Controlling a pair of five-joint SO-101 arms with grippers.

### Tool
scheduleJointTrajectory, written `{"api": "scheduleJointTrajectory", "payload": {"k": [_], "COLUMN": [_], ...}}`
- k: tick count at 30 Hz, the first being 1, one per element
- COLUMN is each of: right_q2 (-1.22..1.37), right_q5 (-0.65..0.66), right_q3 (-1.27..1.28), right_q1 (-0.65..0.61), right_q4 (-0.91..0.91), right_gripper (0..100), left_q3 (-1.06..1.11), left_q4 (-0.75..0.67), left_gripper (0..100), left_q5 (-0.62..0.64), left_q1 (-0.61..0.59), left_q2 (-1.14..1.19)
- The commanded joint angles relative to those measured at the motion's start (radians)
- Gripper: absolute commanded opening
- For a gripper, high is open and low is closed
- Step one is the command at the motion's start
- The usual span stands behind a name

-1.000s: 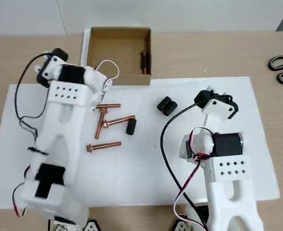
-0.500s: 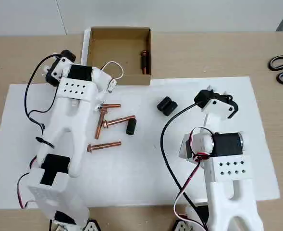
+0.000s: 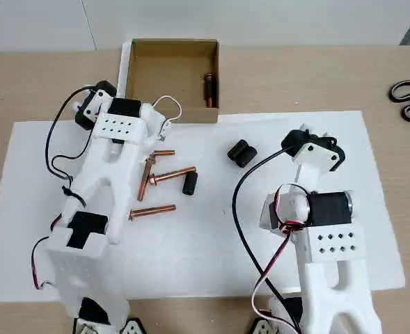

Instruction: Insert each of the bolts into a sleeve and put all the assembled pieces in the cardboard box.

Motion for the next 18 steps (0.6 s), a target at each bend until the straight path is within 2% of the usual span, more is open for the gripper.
{"api": "scheduleJointTrajectory", "payload": {"k": [1, 7, 18], "right_q2": [-0.016, -0.016, -0.015], "right_q5": [0.0, 0.0, 0.0], "right_q3": [-0.005, -0.003, -0.003], "right_q1": [0.008, 0.008, 0.008], "right_q4": [-0.018, -0.018, -0.019], "right_gripper": [0.2, 0.2, 0.2], "left_q3": [-0.036, -0.039, -0.041], "left_q4": [-0.04, -0.038, -0.044], "left_gripper": [13, 13, 13], "left_q5": [-0.003, -0.006, -0.006], "left_q1": [-0.021, -0.081, -0.075], "left_q2": [-0.011, 0.012, 0.078]}}
